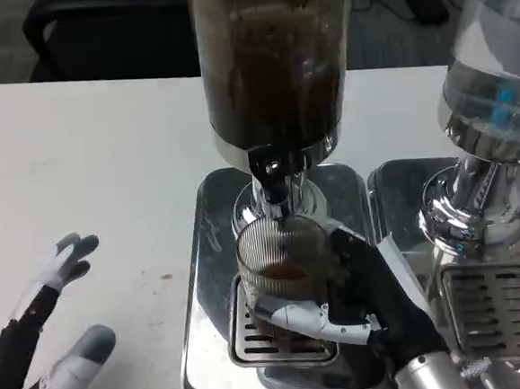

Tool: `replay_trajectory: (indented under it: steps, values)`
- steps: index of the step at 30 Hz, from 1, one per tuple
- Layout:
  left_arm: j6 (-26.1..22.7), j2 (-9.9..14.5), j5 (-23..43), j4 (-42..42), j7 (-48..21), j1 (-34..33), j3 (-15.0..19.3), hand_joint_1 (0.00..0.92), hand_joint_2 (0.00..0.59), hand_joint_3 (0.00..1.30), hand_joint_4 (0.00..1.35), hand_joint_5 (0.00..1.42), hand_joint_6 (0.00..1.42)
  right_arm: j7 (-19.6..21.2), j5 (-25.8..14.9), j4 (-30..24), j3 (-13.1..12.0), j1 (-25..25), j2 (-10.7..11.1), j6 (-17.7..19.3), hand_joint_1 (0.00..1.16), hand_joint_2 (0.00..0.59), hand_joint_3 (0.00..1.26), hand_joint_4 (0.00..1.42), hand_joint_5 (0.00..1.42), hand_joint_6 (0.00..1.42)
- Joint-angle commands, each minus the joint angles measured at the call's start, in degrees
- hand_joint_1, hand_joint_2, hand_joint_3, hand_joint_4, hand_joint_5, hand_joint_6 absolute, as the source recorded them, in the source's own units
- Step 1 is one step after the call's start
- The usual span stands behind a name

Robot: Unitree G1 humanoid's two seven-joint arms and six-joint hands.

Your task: Grasp the cup under the faucet to collect the drink, then remove the cup.

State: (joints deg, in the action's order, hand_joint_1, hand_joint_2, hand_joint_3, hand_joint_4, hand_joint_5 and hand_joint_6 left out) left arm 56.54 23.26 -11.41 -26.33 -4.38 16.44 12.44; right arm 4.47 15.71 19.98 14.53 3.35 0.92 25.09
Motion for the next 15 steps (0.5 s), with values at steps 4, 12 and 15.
replay_trajectory:
  steps: [4, 12, 15]
  values:
    - [-0.1, 0.6, 0.7, 0.9, 0.2, 0.4, -0.5, 0.000, 0.135, 0.15, 0.00, 0.15, 0.06, 4.9, 3.2, -0.6, -0.1, 1.4, -0.7, -0.6, 1.02, 0.170, 0.53, 0.59, 0.59, 0.82]
    - [-0.2, 0.8, 1.0, 0.6, 0.0, -0.2, -0.8, 0.000, 0.135, 0.15, 0.00, 0.15, 0.06, 9.0, 4.8, -1.9, -0.6, 2.2, -1.4, -0.1, 1.07, 0.153, 0.63, 0.69, 0.71, 0.97]
    - [-0.2, 0.9, 1.0, 0.5, -0.1, -0.4, -0.9, 0.000, 0.135, 0.16, 0.00, 0.16, 0.06, 9.8, 5.0, -2.0, -0.6, 2.4, -1.5, 0.0, 1.08, 0.136, 0.65, 0.69, 0.74, 1.00]
